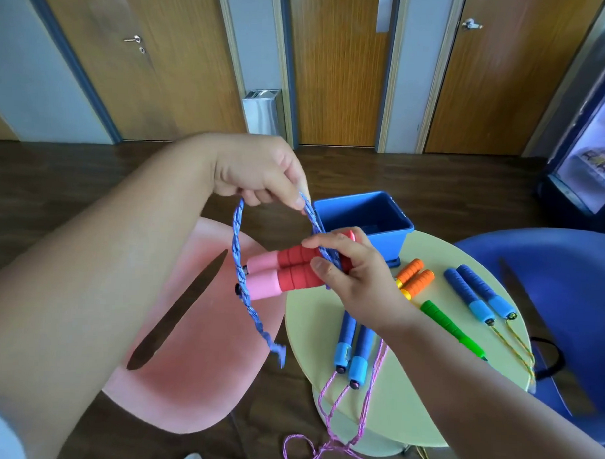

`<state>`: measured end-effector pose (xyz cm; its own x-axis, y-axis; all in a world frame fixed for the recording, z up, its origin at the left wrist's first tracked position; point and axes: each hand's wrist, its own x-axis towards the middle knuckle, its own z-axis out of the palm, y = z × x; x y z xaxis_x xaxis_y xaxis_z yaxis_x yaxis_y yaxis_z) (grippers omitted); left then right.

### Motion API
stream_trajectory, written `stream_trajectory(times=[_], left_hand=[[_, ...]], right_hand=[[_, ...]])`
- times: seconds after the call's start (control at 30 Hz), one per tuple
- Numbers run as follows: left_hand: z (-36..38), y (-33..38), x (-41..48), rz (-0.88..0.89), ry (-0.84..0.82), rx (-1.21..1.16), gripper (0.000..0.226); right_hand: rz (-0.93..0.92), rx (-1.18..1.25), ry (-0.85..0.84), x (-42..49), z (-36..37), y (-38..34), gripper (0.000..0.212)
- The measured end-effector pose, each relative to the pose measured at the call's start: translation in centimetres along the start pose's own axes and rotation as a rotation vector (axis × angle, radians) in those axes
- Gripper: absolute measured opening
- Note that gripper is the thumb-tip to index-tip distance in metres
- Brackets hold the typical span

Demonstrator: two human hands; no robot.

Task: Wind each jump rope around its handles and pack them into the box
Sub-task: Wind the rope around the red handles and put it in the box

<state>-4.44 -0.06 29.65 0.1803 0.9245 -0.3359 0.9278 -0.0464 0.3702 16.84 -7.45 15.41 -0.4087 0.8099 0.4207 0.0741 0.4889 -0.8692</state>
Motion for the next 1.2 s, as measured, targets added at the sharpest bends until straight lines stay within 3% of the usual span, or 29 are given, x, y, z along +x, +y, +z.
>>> stream_trajectory(times=[0.1,0.23,0.33,0.4,0.57,0.7,0.77,0.8,0.83,0.87,0.97,1.07,1.2], left_hand=[[-0.3,0.2,0.2,0.039,0.070,-0.049,0.010],[-0.3,0.4,-0.2,0.125,0.107,-0.022,0.016],[-0.1,0.1,-0.1,0.071,0.115,0.053,0.033],[0.0,-0.1,-0.3,0.094,0.123,0.049,0.030],[1.2,-2.3,0.6,0.214,0.205,-0.365,0.006],[5.8,-4.8,1.2,0.081,0.110,-0.675,0.010],[11.1,-6.8,0.4,-0.002,-0.074,-0.759,0.020],[13.7,-8.4,1.1,-0.049,0.089,-0.788,0.030],[16.0,-7.9,1.1,-0.121,0.171,-0.846,0.032],[17.1,-5.4,1.5,-0.157,0.124,-0.981,0.026],[19.1,0.0,0.9,-0.013,0.089,-1.426,0.013],[22.2,2.7,-0.6,0.099,0.116,-1.372,0.020],[21.8,4.0,-2.8,0.082,0.131,-1.233,0.035]], right_hand=[[0.023,0.002,0.017,0.4,-0.2,-0.6,0.016],[0.046,0.036,0.021,0.2,-0.9,-1.0,0.017],[0.069,0.004,-0.007,-0.2,-1.2,-0.6,0.018],[0.083,0.007,-0.026,-0.3,-1.1,-0.5,0.017],[0.060,0.066,0.013,-0.4,-1.3,-1.3,0.018],[0.030,0.179,0.104,0.1,-1.6,-2.6,0.014],[0.029,0.216,0.147,0.8,-1.8,-2.9,0.014],[0.026,0.218,0.157,1.3,-1.8,-2.9,0.014],[0.023,0.225,0.159,1.7,-1.7,-2.9,0.012],[0.025,0.231,0.160,2.1,-1.6,-2.8,0.011],[0.076,0.192,0.217,3.1,-1.3,-1.4,0.013],[0.143,0.130,0.294,3.7,-1.5,0.2,0.012],[0.228,0.056,0.285,3.7,-2.3,1.8,0.011]])
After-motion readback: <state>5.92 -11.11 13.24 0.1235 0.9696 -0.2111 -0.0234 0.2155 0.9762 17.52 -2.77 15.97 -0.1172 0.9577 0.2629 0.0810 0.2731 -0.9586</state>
